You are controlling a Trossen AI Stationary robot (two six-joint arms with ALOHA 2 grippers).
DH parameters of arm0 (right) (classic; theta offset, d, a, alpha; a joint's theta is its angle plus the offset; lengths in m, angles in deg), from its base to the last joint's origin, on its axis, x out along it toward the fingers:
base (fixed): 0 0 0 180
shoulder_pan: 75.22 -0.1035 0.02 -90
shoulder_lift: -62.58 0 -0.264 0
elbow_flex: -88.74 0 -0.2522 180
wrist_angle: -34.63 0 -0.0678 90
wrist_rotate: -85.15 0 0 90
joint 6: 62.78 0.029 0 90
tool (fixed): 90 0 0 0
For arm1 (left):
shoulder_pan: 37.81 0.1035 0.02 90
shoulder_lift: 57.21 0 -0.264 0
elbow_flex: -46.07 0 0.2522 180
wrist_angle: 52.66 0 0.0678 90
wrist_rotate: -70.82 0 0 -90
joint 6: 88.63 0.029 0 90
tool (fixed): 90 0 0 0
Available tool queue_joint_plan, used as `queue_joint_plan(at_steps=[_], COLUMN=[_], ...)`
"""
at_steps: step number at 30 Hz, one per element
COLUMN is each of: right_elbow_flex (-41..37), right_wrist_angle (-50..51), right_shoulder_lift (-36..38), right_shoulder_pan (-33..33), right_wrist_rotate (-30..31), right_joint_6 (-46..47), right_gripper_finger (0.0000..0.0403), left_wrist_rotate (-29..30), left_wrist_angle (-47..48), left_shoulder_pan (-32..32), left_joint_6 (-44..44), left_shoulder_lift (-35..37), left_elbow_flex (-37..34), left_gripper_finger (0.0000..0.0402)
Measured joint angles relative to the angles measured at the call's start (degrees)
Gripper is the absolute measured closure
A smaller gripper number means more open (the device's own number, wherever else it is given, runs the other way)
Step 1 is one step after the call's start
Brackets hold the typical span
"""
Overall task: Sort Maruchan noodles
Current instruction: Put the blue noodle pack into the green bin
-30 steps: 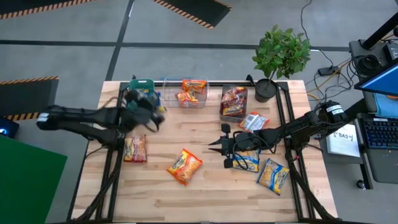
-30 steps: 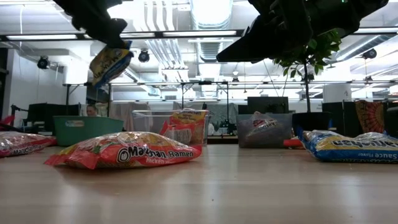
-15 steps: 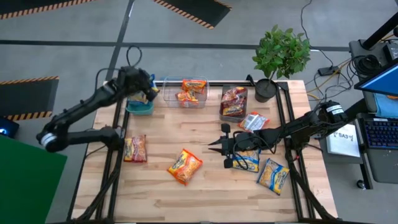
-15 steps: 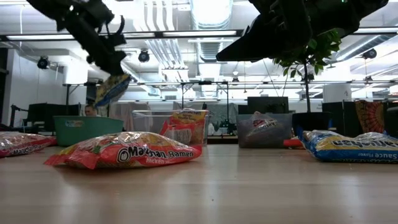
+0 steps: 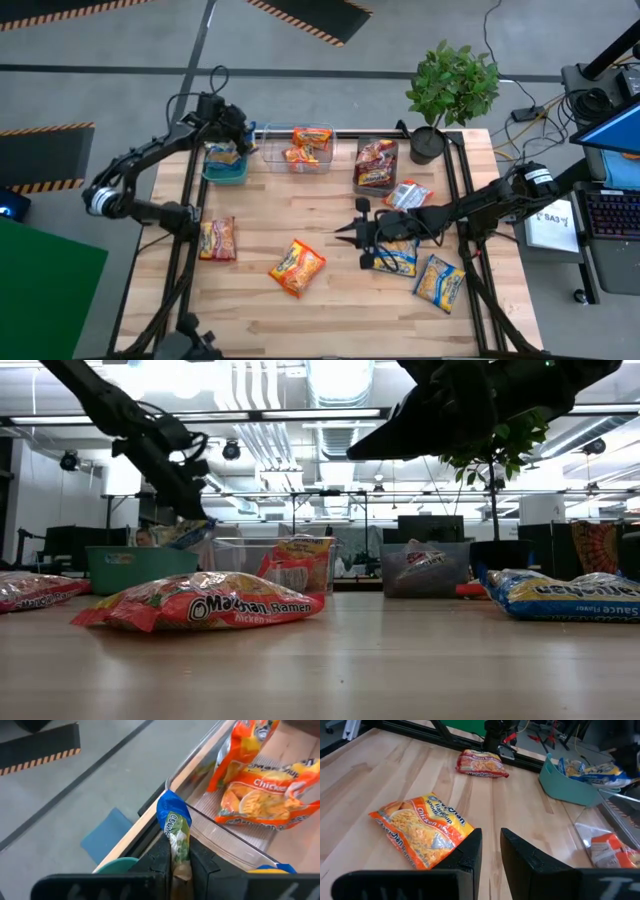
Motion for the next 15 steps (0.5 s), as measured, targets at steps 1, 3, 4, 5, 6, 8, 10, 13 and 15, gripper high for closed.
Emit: queue_joint_plan(at_steps=[1, 3, 4, 5, 6, 8, 10, 13, 15], right_elbow_flex=[0.0, -0.1, -0.1, -0.2, -0.2, -0.3, -0.3, -0.3, -0.3], right_wrist_angle=[0.0, 0.0, 0.0, 0.0, 0.0, 0.0, 0.0, 0.0, 0.0], right_shoulder_lift=[0.0, 0.0, 0.0, 0.0, 0.0, 0.0, 0.0, 0.0, 0.0], right_shoulder_pan=[0.1, 0.1, 0.1, 0.1, 0.1, 0.1, 0.1, 0.1, 0.1], right_wrist_rotate=[0.0, 0.0, 0.0, 0.0, 0.0, 0.0, 0.0, 0.0, 0.0], right_joint_6=[0.0, 0.0, 0.1, 0.1, 0.1, 0.1, 0.1, 0.1, 0.1], right_gripper_finger=[0.0344, 0.0344, 0.0344, 0.0344, 0.0344, 0.0344, 0.0344, 0.0344, 0.0344], left_wrist_rotate=[0.1, 0.2, 0.2, 0.2, 0.2, 0.8, 2.5, 4.5, 4.7], left_wrist_angle=[-0.6, -1.4, -1.6, -1.9, -2.1, -2.1, -2.0, -1.8, -1.5], left_shoulder_pan=[0.0, 0.0, 0.0, 0.0, 0.0, 0.0, 0.0, -0.1, -0.1], left_joint_6=[-0.1, -0.2, -0.2, -0.2, -0.2, -0.3, -0.3, -0.6, -1.6], left_shoulder_lift=[-0.7, -1.9, -2.3, -2.5, -2.6, -2.6, -2.0, -0.3, 1.3], left_elbow_flex=[0.0, 0.0, 0.0, 0.0, 0.0, 0.0, 0.0, 0.0, 0.0], left_gripper_finger=[0.0380, 0.0370, 0.0364, 0.0358, 0.0352, 0.0339, 0.0329, 0.0316, 0.0309])
